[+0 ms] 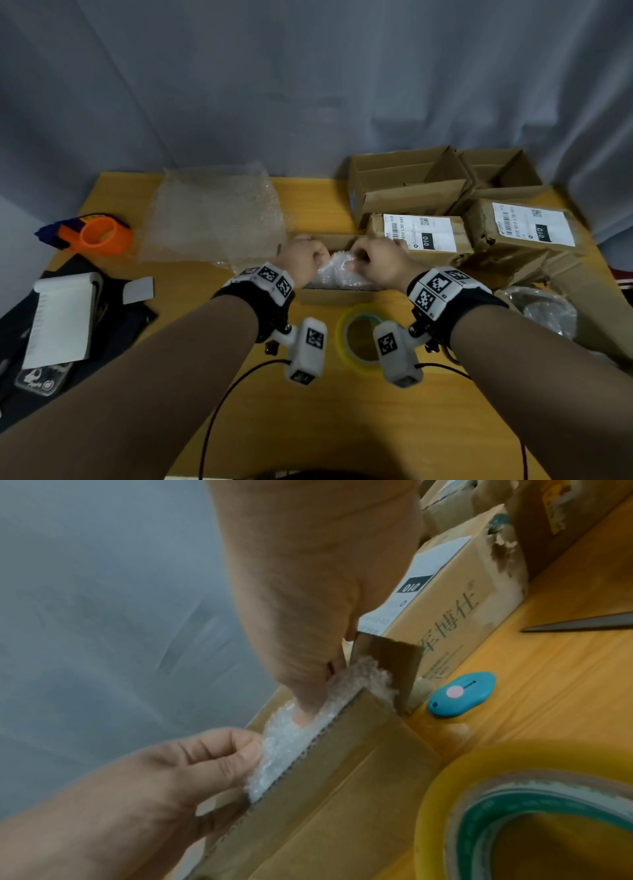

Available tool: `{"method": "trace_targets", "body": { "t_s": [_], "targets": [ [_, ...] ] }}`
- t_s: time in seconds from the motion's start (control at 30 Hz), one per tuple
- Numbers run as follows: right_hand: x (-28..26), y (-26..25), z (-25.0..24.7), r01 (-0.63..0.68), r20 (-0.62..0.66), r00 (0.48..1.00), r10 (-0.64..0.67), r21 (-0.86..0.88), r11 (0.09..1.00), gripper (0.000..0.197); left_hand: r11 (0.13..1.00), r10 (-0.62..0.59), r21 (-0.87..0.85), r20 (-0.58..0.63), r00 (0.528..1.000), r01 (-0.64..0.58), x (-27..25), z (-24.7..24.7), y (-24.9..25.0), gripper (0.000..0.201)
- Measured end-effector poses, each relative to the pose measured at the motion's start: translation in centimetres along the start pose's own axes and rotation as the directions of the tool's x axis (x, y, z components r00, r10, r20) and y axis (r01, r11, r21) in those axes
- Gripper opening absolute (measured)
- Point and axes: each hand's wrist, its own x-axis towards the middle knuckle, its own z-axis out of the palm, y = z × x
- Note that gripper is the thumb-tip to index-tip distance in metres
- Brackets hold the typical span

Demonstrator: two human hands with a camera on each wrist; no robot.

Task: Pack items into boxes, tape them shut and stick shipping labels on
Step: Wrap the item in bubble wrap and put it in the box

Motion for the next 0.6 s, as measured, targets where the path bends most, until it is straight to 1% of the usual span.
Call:
{"method": "trace_targets", "body": {
  "t_s": [0.03, 0.1, 0.17, 0.2, 0.23, 0.3, 0.37, 0.4, 0.43, 0.47, 0.5, 0.53, 0.57, 0.6],
  "targets": [
    [-0.2, 0.2, 0.0, -0.006, -0.033, 0.999, 0.007, 0.024, 1.0, 0.019, 0.999, -0.025, -0.037, 0.026, 0.999, 0.026, 0.1, 0.0, 0.1, 0.021],
    [-0.4, 0.4, 0.1, -0.023, -0.098, 0.995, 0.02, -0.03, 0.999, 0.02, 0.996, -0.071, -0.044, 0.06, 0.996, 0.074, 0.1, 0.1, 0.5, 0.019],
    [-0.5, 0.4, 0.3, -0.046, -0.148, 0.989, 0.02, -0.173, 0.984, 0.02, 0.992, -0.099, 0.078, 0.058, 0.993, 0.095, 0.0, 0.0, 0.9, 0.02],
    [-0.4, 0.3, 0.4, -0.046, -0.167, 0.986, 0.008, -0.227, 0.973, 0.021, 0.986, -0.101, 0.138, 0.038, 0.994, 0.095, 0.0, 0.0, 1.1, 0.018],
    [-0.3, 0.1, 0.5, -0.033, -0.175, 0.985, -0.01, -0.243, 0.969, 0.022, 0.983, -0.086, 0.166, 0.013, 0.996, 0.083, 0.1, 0.1, 1.1, 0.015],
    [-0.3, -0.2, 0.7, 0.042, -0.181, 0.98, -0.081, -0.206, 0.978, 0.025, 0.992, -0.035, 0.124, -0.005, 0.999, 0.036, 0.0, -0.1, 1.1, 0.014],
    [-0.4, -0.4, 0.7, 0.153, -0.171, 0.969, -0.178, -0.151, 0.977, 0.027, 0.996, 0.051, 0.074, 0.035, 0.998, -0.053, -0.5, -0.8, 1.4, 0.021],
    [-0.6, -0.4, 0.5, 0.217, -0.144, 0.961, -0.237, -0.144, 0.965, 0.029, 0.989, 0.112, 0.088, 0.055, 0.992, -0.116, -0.7, -1.1, 1.7, 0.024],
    [-0.8, -0.2, 0.4, 0.272, -0.098, 0.952, -0.289, -0.157, 0.949, 0.03, 0.972, 0.179, 0.138, 0.078, 0.981, -0.188, -1.0, -1.5, 1.8, 0.028],
    [-0.9, 0.0, 0.4, 0.304, -0.036, 0.949, -0.315, -0.176, 0.936, 0.028, 0.947, 0.222, 0.209, 0.125, 0.967, -0.244, -1.3, -1.7, 2.0, 0.034],
    [-1.0, 0.3, 0.3, 0.303, 0.043, 0.953, -0.3, -0.202, 0.931, 0.024, 0.917, 0.23, 0.284, 0.198, 0.953, -0.28, -1.5, -1.9, 2.0, 0.04],
    [-1.0, 0.6, 0.3, 0.291, 0.124, 0.955, -0.268, -0.238, 0.927, 0.021, 0.883, 0.201, 0.361, 0.288, 0.936, -0.301, -1.7, -1.8, 1.9, 0.045],
    [-1.0, 0.8, 0.3, 0.29, 0.189, 0.952, -0.242, -0.29, 0.912, 0.025, 0.845, 0.158, 0.428, 0.374, 0.914, -0.321, -1.8, -1.5, 1.7, 0.049],
    [-1.0, 1.1, 0.5, 0.31, 0.239, 0.942, -0.237, -0.339, 0.888, 0.033, 0.818, 0.11, 0.468, 0.442, 0.89, -0.334, -1.9, -1.2, 1.5, 0.053]
  ]
}}
